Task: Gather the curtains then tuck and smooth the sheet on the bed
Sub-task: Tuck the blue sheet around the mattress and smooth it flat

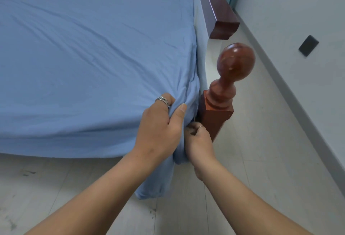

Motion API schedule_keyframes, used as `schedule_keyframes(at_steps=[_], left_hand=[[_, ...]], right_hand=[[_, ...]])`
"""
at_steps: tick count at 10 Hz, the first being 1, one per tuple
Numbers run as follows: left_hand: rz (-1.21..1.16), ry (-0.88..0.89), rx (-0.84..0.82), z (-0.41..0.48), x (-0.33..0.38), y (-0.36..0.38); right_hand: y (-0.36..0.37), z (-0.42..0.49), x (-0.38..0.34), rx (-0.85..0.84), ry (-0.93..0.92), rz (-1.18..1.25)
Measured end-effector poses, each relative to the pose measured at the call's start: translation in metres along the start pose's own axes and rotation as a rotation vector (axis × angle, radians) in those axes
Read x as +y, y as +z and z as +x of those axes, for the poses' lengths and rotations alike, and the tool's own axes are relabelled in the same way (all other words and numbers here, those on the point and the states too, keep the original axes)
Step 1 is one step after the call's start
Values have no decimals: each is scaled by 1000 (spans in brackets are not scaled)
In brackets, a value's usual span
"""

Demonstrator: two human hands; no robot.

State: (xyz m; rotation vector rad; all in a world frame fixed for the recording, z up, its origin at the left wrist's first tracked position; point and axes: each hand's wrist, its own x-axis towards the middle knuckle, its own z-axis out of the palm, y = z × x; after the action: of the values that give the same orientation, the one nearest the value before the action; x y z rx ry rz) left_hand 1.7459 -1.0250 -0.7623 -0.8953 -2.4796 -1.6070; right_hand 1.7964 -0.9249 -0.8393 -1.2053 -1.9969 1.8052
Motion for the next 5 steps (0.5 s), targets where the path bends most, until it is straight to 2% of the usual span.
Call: schedule_keyframes(at_steps=[1, 2, 3, 4, 5], left_hand=[[-12, 16, -15, -5, 0, -6], [-85, 16, 25, -3, -3, -14], [-124, 8, 58, 3, -4, -26], [-142, 27, 36, 4, -1, -33], [-144, 75, 20, 3, 5, -34]], right_hand=[[8, -1, -23, -13, -26, 22], [16, 0, -45, -114, 71, 135], [24, 4, -74, -39, 148, 437], [33, 4, -94, 22, 42, 515], [41, -10, -97, -123, 132, 369]])
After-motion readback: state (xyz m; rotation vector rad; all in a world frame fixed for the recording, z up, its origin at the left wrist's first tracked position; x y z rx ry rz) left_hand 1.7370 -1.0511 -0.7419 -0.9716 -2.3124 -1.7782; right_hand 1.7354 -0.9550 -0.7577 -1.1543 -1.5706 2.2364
